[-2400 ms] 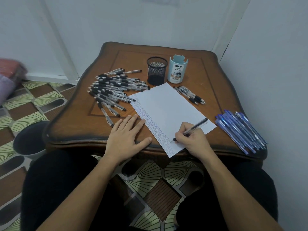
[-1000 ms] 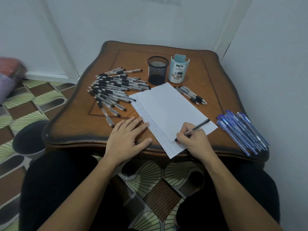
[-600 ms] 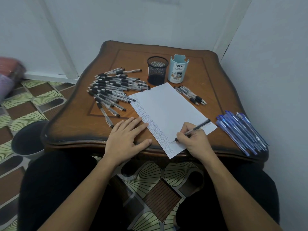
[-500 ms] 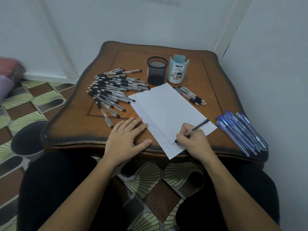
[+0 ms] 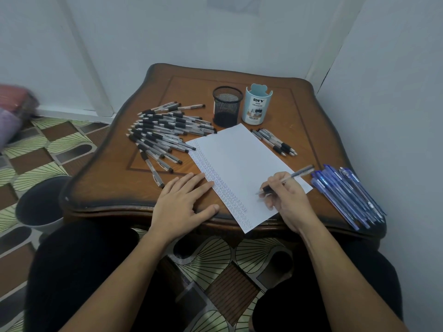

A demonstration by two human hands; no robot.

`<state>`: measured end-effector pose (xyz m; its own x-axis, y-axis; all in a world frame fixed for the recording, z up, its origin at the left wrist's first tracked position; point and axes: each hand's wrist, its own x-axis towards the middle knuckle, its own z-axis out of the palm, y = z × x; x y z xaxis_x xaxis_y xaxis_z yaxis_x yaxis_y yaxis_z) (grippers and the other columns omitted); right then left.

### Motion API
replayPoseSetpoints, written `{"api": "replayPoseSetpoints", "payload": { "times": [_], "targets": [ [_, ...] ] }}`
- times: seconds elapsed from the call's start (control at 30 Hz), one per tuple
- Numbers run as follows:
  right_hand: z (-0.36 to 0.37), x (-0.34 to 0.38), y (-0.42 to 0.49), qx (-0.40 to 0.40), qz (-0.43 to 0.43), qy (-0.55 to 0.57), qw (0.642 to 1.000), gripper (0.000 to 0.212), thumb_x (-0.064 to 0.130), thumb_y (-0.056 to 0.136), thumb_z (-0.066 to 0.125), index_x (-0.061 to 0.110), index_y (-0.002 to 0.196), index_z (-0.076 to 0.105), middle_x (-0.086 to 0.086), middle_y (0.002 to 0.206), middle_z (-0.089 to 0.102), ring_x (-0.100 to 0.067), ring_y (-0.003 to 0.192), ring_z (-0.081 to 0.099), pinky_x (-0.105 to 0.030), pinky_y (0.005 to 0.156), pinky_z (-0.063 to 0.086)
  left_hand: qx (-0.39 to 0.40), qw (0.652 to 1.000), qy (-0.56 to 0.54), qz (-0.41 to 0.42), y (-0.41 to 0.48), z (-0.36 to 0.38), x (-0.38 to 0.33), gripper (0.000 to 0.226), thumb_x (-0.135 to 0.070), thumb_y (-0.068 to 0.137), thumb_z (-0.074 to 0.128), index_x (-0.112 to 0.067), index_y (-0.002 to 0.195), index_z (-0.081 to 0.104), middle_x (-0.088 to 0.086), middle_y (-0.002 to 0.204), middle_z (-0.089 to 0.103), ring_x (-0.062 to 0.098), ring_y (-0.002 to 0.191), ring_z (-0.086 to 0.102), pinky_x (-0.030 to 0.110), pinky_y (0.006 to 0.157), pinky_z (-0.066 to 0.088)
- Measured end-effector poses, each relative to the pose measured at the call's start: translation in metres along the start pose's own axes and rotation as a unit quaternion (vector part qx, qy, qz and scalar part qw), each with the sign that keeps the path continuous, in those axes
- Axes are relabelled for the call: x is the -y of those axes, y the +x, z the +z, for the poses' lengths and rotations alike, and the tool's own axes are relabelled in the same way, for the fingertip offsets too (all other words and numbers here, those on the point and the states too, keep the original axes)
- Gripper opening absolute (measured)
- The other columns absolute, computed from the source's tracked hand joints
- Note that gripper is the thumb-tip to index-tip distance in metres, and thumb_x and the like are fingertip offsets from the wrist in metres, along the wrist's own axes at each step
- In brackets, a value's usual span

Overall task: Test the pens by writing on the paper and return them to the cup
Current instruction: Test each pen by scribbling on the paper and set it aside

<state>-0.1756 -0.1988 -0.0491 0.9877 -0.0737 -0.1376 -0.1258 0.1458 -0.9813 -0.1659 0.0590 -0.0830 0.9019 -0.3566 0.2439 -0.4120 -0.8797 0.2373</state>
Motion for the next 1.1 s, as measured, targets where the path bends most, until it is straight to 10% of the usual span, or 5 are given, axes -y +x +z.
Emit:
{"api": "replayPoseSetpoints", "payload": {
  "times": [0.1,0.23,0.37,0.87,1.1],
  "targets": [
    [-0.002,0.001,0.004,0.035,0.006,-0.001,0.999,0.007,0.010,0.100,0.049,0.012,0.099,0.043,-0.011,0.073,0.065,-0.026,0.059,0.042,-0.026,0.049,0.039,0.002,1.000,-0.002,0.000,0.000,0.000,0.000,0.073,-0.079,0.086,0.020,-0.039,0.140,0.048,-0.013,0.152,0.039,0.010,0.143,0.027,0.032,0.116,0.009],
    [-0.002,0.007,0.007,0.054,0.029,0.004,0.998,0.072,0.018,0.082,0.065,0.021,0.142,0.026,-0.012,0.072,0.065,-0.033,0.061,0.054,-0.026,0.041,0.044,0.002,1.000,-0.002,0.000,0.000,0.000,0.001,0.071,-0.078,0.086,0.022,-0.039,0.139,0.049,-0.012,0.151,0.039,0.010,0.143,0.029,0.031,0.116,0.008],
    [-0.001,0.015,0.009,0.061,0.008,-0.004,0.998,0.093,0.012,0.083,0.067,0.034,0.151,0.007,-0.018,0.074,0.064,-0.031,0.061,0.065,-0.028,0.037,0.044,-0.001,1.000,-0.005,0.002,0.000,0.001,0.001,0.071,-0.078,0.088,0.021,-0.037,0.137,0.052,-0.011,0.149,0.043,0.012,0.141,0.033,0.032,0.115,0.012],
    [-0.006,0.049,0.053,-0.001,0.030,-0.142,0.989,0.047,0.005,0.105,0.038,0.016,0.151,0.033,-0.014,0.096,0.070,-0.026,0.069,0.071,-0.027,0.049,0.054,-0.006,1.000,-0.028,-0.003,0.002,0.001,0.002,0.071,-0.080,0.086,0.023,-0.039,0.135,0.054,-0.012,0.148,0.045,0.012,0.140,0.036,0.032,0.114,0.014],
    [-0.019,0.066,0.108,-0.139,-0.057,-0.506,0.849,0.008,0.021,0.101,0.054,0.020,0.109,0.052,0.000,0.105,0.063,-0.016,0.083,0.061,-0.022,0.057,0.044,-0.008,0.999,-0.048,-0.015,0.003,0.000,0.002,0.075,-0.084,0.081,0.023,-0.044,0.139,0.047,-0.019,0.153,0.034,0.005,0.144,0.023,0.027,0.115,0.003]
  ]
}}
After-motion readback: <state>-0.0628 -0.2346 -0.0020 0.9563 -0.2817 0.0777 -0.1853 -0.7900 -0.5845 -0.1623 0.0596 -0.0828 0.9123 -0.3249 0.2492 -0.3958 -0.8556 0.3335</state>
